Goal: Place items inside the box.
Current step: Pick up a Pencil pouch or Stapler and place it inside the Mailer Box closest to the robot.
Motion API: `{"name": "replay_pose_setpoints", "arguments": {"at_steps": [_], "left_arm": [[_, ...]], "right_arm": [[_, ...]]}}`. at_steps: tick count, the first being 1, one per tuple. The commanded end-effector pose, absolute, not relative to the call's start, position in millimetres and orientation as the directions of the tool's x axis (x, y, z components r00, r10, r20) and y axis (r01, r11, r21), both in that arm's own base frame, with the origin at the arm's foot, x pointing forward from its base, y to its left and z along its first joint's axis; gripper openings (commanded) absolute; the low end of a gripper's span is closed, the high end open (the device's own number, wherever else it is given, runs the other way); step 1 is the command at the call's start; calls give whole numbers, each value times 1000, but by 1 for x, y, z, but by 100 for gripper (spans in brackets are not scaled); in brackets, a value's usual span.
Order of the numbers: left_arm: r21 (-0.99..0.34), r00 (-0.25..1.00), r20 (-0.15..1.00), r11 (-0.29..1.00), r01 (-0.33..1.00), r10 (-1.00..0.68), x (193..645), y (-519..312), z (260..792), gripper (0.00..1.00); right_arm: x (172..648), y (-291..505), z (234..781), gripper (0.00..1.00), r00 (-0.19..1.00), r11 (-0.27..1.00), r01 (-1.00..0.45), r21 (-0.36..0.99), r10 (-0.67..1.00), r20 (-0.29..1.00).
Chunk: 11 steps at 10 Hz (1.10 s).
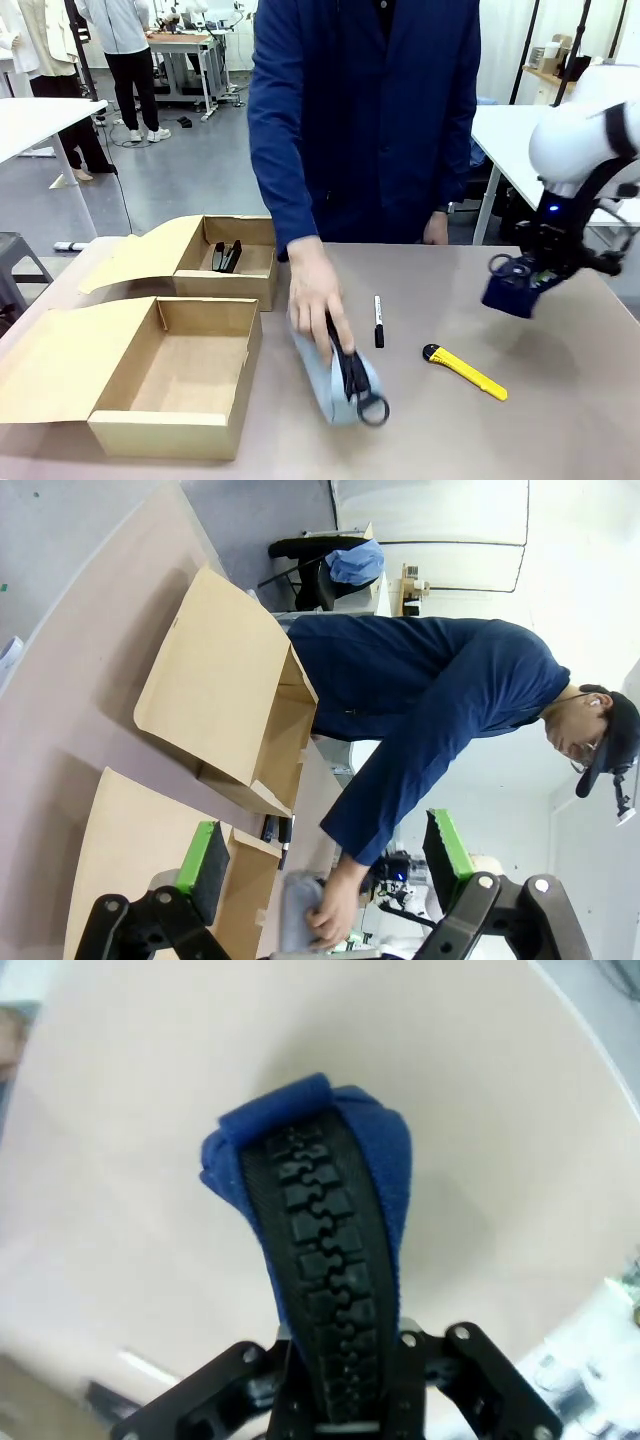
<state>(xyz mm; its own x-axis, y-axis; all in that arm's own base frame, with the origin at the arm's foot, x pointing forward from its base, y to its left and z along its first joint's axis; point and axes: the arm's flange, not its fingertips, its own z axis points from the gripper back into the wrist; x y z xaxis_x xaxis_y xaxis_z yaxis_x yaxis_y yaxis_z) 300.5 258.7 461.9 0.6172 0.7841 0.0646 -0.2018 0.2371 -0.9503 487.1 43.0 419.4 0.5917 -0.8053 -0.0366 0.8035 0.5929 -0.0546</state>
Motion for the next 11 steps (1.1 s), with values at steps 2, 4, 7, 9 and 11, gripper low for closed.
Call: {"name": "replay_pose_setpoints", "arguments": {"at_steps": [2,4,7,9,11], "left_arm": [[-954,620,65,232,-192,782,300,259,464,100],[-954,620,65,232,-192,782,300,259,464,100],[-954,620,65,232,-192,782,300,259,464,100],[-954,620,65,232,-192,782,300,259,464,100],[-954,620,65,232,-192,782,300,259,464,100]], "right_arm": [[391,59,469,0,876,873,469,-135,-479,-54],[342,80,474,0,957,960,279,29,-275,-93],[293,124,469,2,984,977,144,156,-125,-129],[301,120,476,2,983,980,169,108,-158,-97],[290,130,471,7,985,982,154,110,-143,-97]]}}
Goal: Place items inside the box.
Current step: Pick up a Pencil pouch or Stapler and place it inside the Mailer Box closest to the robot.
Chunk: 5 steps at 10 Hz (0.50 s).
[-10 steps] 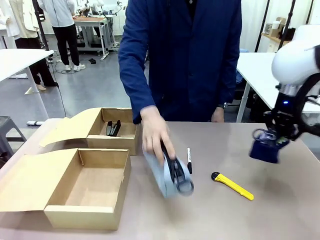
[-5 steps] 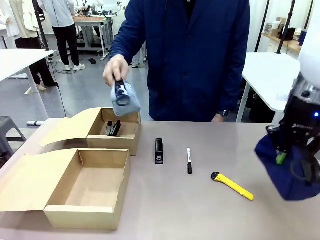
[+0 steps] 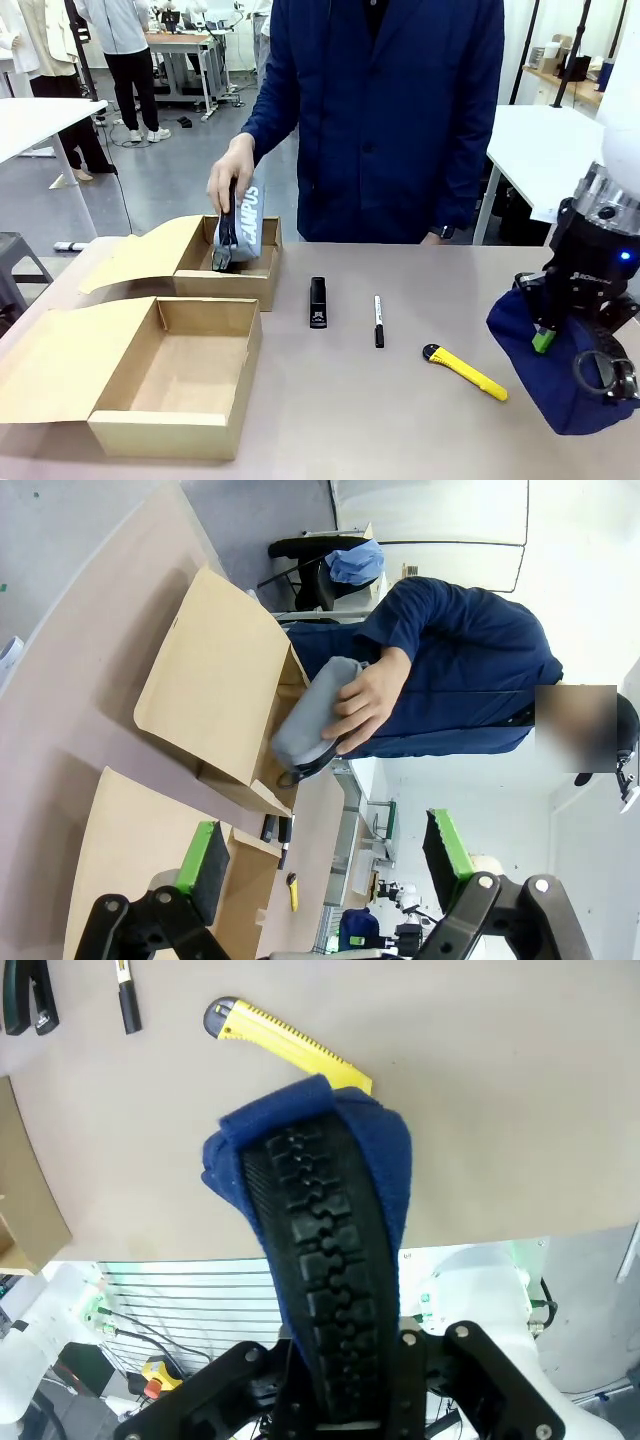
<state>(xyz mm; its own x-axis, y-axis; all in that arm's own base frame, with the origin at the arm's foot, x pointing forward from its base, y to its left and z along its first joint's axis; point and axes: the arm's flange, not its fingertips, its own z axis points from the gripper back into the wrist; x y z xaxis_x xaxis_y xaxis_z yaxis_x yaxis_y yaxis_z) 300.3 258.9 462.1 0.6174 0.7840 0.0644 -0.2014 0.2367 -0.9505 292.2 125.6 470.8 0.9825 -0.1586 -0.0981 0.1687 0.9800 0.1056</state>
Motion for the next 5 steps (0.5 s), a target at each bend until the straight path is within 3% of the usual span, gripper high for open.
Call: {"name": "replay_pose_setpoints", "arguments": {"at_steps": [1,2,3,5], "left_arm": [[-954,620,65,232,-192,782,300,259,464,100],[-954,620,65,232,-192,782,300,259,464,100],[-954,620,65,232,-192,782,300,259,464,100],[-954,620,65,232,-192,782,300,259,464,100]], "right_arm": [[305,169,455,7,992,991,54,120,-40,-116],[317,229,462,7,996,989,47,139,-36,-77],[321,275,474,7,980,973,189,131,-178,-91],[325,367,494,7,970,942,239,235,-223,-94]]}}
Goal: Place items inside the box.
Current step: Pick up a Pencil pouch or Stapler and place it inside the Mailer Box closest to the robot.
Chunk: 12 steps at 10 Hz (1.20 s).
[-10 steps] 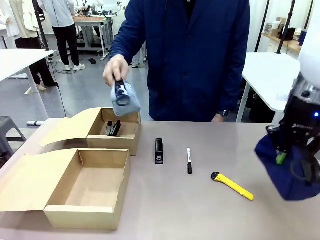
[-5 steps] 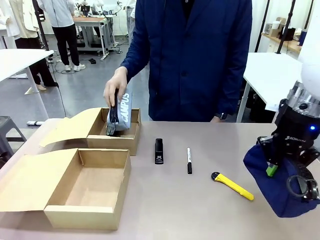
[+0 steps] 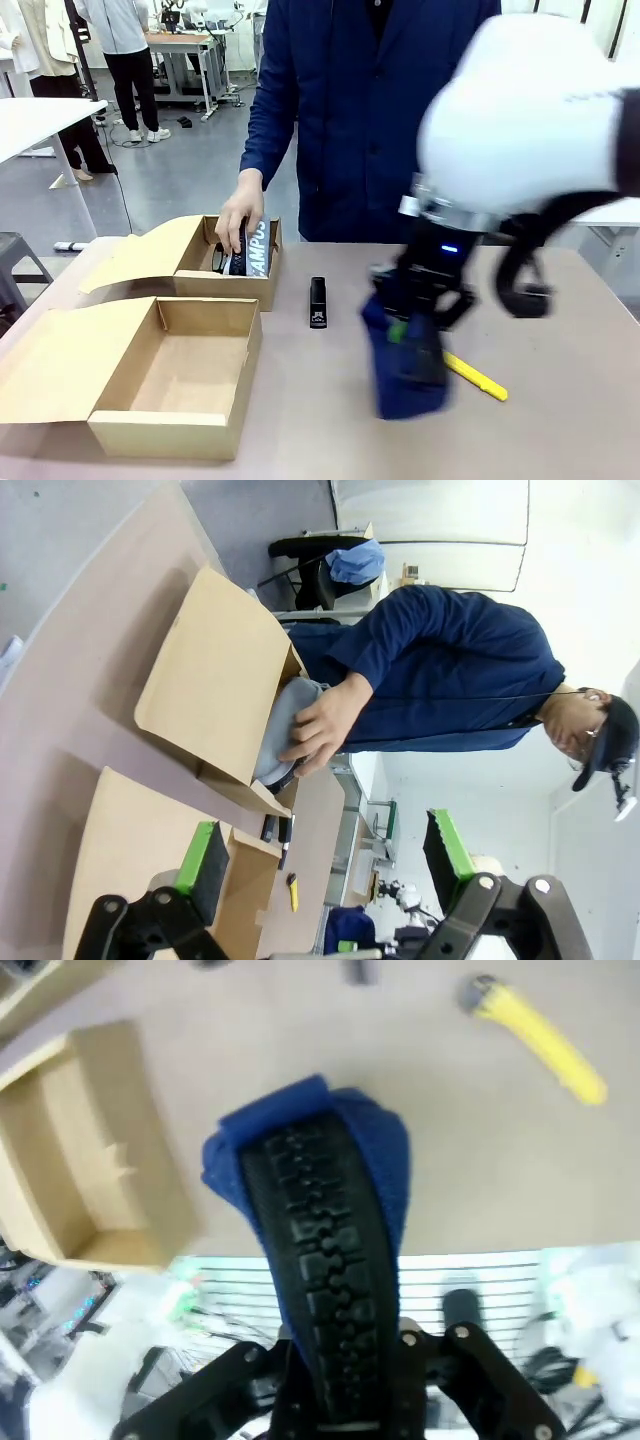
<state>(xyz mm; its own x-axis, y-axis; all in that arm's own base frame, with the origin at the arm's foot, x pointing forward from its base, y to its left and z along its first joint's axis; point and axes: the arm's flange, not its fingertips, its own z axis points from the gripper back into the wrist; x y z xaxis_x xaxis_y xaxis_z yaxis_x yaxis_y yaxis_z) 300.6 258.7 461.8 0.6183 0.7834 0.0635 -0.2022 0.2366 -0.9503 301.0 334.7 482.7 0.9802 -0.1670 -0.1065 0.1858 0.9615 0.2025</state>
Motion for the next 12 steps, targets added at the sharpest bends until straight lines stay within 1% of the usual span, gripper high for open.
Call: {"name": "replay_pose_setpoints", "arguments": {"at_steps": [1,2,3,5,6,7,8,9,10,11,12], "left_arm": [[-954,620,65,232,-192,782,300,259,464,100],[-954,620,65,232,-192,782,300,259,464,100],[-954,620,65,232,-192,782,300,259,464,100],[-954,620,65,232,-192,782,300,259,464,100],[-954,620,65,232,-192,782,300,259,464,100],[-954,620,65,232,-192,782,300,259,464,100],[-954,620,65,232,-192,782,300,259,464,100],[-954,620,65,232,-192,782,300,259,464,100],[-954,620,65,232,-192,782,300,259,464,100],[-954,620,65,232,-192,782,300,259,464,100],[-954,620,65,232,-192,782,300,259,464,100]], "right_arm": [[328,411,494,7,980,946,182,268,-153,-126],[334,460,495,7,981,943,172,284,-139,-132],[337,500,495,7,980,934,193,302,-170,-101],[335,564,472,7,977,929,214,301,-206,-59],[331,584,454,7,994,948,109,300,-108,-20],[329,576,447,7,997,953,72,293,-65,-33],[321,552,454,7,989,937,145,318,-129,-73],[321,552,454,7,989,937,145,318,-129,-73],[320,572,431,7,994,949,108,295,-94,-60],[319,589,420,7,985,950,159,268,-170,20],[327,607,414,7,982,945,168,281,-186,39]]}}
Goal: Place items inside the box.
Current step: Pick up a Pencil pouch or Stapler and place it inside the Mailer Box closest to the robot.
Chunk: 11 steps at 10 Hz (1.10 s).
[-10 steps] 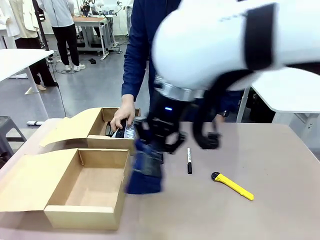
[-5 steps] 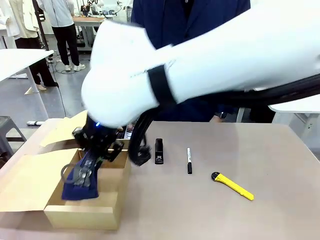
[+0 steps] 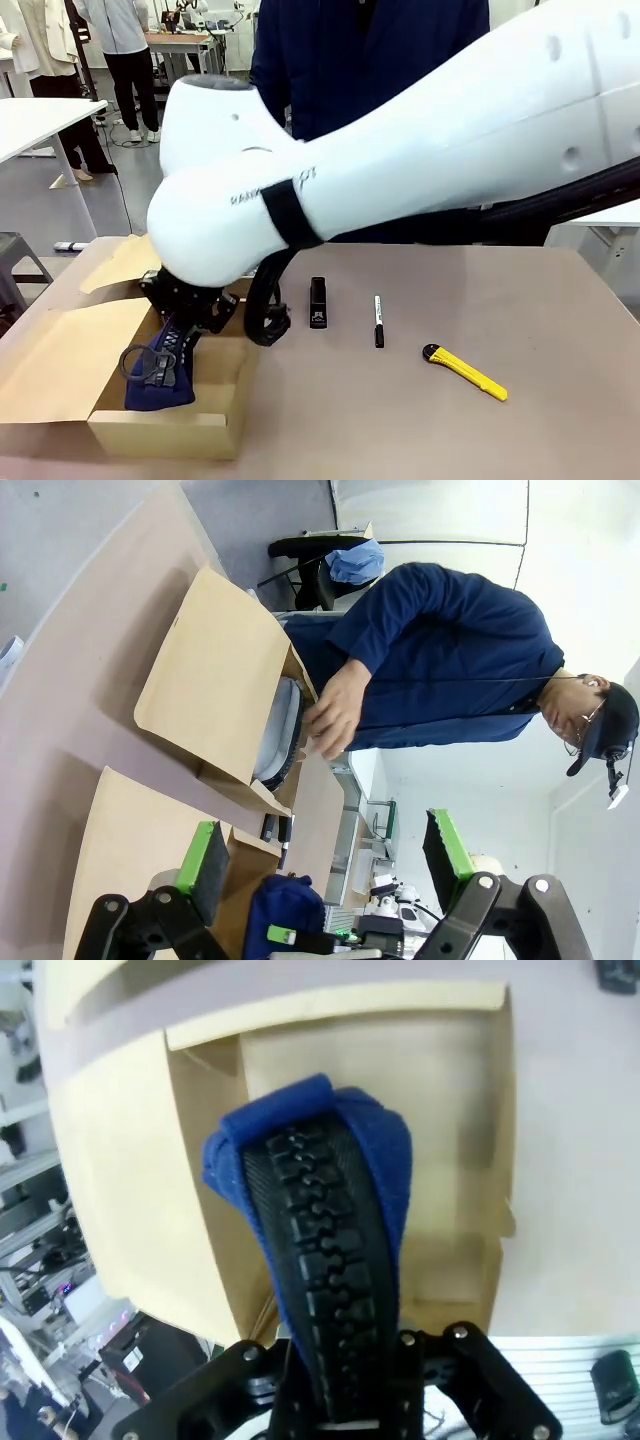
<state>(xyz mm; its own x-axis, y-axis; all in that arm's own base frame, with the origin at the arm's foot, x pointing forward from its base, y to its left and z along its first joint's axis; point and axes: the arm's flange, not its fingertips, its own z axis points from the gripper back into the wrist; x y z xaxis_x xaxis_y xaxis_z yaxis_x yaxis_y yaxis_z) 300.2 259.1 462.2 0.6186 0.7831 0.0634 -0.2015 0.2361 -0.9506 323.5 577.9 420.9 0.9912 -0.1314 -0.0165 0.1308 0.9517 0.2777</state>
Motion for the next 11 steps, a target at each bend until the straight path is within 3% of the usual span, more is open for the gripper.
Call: {"name": "replay_pose_setpoints", "arguments": {"at_steps": [1,4,7,11], "left_arm": [[-954,620,65,232,-192,782,300,259,464,100],[-954,620,65,232,-192,782,300,259,464,100],[-954,620,65,232,-192,782,300,259,464,100],[-954,620,65,232,-192,782,300,259,464,100]], "right_arm": [[334,618,408,7,979,956,184,227,-199,46],[343,626,387,7,967,956,223,192,-242,78],[346,633,360,7,974,967,221,124,-227,30],[347,634,345,7,978,969,206,137,-209,1]]}}
